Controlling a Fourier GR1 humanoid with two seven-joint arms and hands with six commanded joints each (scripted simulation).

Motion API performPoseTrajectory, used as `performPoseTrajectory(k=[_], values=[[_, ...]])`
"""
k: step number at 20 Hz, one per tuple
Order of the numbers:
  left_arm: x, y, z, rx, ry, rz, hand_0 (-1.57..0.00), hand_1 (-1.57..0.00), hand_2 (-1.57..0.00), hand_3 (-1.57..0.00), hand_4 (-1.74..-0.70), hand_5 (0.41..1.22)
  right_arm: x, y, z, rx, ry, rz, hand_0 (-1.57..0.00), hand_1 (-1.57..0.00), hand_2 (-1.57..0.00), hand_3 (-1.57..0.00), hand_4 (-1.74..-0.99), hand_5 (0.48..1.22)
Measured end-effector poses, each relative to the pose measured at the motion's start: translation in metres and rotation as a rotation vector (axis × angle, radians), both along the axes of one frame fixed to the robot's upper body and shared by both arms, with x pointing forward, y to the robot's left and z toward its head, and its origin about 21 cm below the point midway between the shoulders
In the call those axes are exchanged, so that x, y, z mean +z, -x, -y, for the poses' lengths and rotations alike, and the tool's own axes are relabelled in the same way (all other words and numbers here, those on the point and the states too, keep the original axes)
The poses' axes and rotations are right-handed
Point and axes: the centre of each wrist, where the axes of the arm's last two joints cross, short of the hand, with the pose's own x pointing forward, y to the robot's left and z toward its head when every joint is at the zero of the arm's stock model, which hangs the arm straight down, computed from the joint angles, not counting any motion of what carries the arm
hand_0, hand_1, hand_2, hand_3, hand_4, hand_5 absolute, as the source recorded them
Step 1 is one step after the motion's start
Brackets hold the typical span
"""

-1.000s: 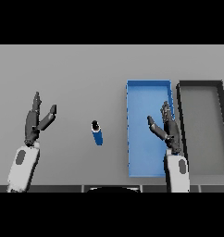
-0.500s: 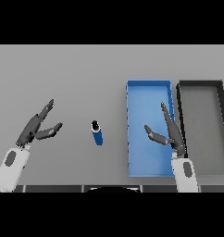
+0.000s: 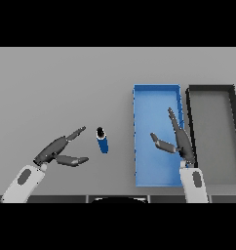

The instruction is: Pick up the blue pipe and place it into the blue bin.

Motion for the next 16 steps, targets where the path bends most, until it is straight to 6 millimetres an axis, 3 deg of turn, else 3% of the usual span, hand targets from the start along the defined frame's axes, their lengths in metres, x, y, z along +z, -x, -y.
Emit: performPoseTrajectory(k=[5,8,16], values=[[-0.016,0.001,0.032,-0.063,0.032,0.005,0.00,0.00,0.00,0.00,-1.15,0.484,0.002,0.001,-0.003,-0.002,-0.001,-0.008,0.00,0.00,0.00,0.00,-1.210,0.564],[-0.026,-0.010,0.052,-0.063,0.064,0.023,0.00,0.00,0.00,0.00,-1.14,0.488,-0.002,0.003,-0.004,0.000,-0.019,-0.022,0.00,0.00,0.00,0.00,-1.207,0.555],[-0.061,-0.020,0.079,-0.024,0.110,-0.013,0.00,0.00,0.00,0.00,-1.10,0.497,-0.004,0.004,0.004,-0.008,-0.032,-0.014,0.00,0.00,0.00,0.00,-1.200,0.547]])
